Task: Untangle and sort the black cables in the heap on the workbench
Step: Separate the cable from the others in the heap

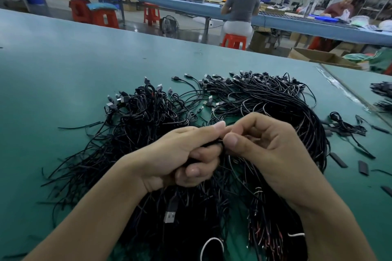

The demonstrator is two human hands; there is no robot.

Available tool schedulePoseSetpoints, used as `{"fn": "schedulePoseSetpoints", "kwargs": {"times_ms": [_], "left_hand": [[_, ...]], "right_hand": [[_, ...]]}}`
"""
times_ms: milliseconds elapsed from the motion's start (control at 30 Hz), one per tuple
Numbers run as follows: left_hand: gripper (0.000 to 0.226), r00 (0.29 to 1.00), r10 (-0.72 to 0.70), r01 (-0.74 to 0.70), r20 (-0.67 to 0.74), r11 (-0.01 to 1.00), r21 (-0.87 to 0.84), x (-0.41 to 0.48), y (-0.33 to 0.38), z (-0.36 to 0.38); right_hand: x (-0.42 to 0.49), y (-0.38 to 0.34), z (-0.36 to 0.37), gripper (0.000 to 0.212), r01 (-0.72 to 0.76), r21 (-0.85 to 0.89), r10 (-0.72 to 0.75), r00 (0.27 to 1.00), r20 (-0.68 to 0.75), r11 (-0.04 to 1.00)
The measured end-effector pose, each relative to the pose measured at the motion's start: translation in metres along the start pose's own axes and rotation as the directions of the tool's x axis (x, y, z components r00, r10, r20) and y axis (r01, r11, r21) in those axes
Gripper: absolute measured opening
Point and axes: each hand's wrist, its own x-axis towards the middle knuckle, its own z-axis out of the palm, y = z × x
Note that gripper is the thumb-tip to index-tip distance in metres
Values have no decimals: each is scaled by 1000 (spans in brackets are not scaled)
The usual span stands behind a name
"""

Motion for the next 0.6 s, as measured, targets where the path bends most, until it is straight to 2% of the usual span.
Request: {"fn": "schedulePoseSetpoints", "kwargs": {"times_ms": [67,167,267,367,400,467,533,600], "left_hand": [[53,1000,1,0,24,999,-52,1,-1,-3],[55,1000,-15,16,5,999,-35,0,-2,-4],[59,989,8,0,-148,999,53,3,-2,0],[54,947,92,-41,-308,985,168,7,-5,3],[55,941,98,-50,-325,987,155,7,-5,3],[56,950,38,-40,-311,999,0,8,-5,4],[41,972,-53,14,-230,985,-171,6,-1,7],[36,976,-116,80,-185,978,-193,6,-1,9]], "right_hand": [[1,3,1,13,-12,9,11,999,50,1000],[0,4,3,12,-13,-6,14,994,108,1000],[0,3,4,13,-2,-75,9,995,100,997],[0,3,8,14,-7,-127,14,998,59,992],[0,4,10,14,-9,-153,14,999,33,988],[1,4,15,15,4,-204,-7,1000,-15,979],[1,2,19,18,22,-232,-35,998,-50,972],[1,2,21,19,36,-266,-59,995,-79,963]]}}
